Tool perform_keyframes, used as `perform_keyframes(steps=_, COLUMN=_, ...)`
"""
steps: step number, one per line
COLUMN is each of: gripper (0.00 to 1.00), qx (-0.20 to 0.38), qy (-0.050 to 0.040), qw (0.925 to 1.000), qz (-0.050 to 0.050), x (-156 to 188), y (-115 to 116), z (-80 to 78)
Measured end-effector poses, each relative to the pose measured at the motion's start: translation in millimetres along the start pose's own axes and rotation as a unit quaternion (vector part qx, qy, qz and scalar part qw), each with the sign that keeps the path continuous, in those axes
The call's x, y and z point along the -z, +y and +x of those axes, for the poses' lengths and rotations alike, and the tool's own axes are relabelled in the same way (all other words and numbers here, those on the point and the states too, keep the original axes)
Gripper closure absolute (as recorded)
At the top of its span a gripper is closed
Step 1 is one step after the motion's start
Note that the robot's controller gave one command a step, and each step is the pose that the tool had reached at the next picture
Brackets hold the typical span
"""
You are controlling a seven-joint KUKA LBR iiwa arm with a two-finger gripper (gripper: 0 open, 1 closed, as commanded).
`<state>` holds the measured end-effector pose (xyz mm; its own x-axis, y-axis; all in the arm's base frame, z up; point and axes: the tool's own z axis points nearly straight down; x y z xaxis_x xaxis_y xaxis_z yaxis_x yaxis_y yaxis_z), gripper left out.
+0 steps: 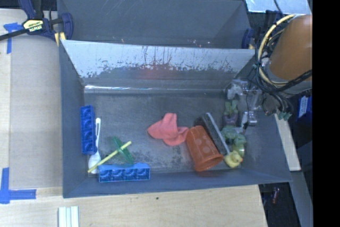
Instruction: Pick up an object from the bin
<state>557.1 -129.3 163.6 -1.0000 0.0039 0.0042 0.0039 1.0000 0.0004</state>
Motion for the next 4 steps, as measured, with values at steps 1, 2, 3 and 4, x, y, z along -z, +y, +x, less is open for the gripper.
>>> perform_keyframes(steps=1, gripper=0.0, qx=0.002, qy=-0.0041, qw=1.0, qz=0.001, x=5, y=1, z=-1.6)
perform_keyframes(steps=2, gripper=0.0, qx=0.026, qy=-0.0061, qw=0.9996, qz=0.001, x=-55, y=37, z=41.1)
perform_keyframes(steps=3, gripper=0.0, qx=0.035, qy=-0.0051, qw=0.9994, qz=0.005, x=-89, y=50, z=34.8)
perform_keyframes(steps=4, gripper=0.0, qx=0.006, qy=-0.0105, qw=0.9999, qz=0.003, x=-88, y=85, z=50.5)
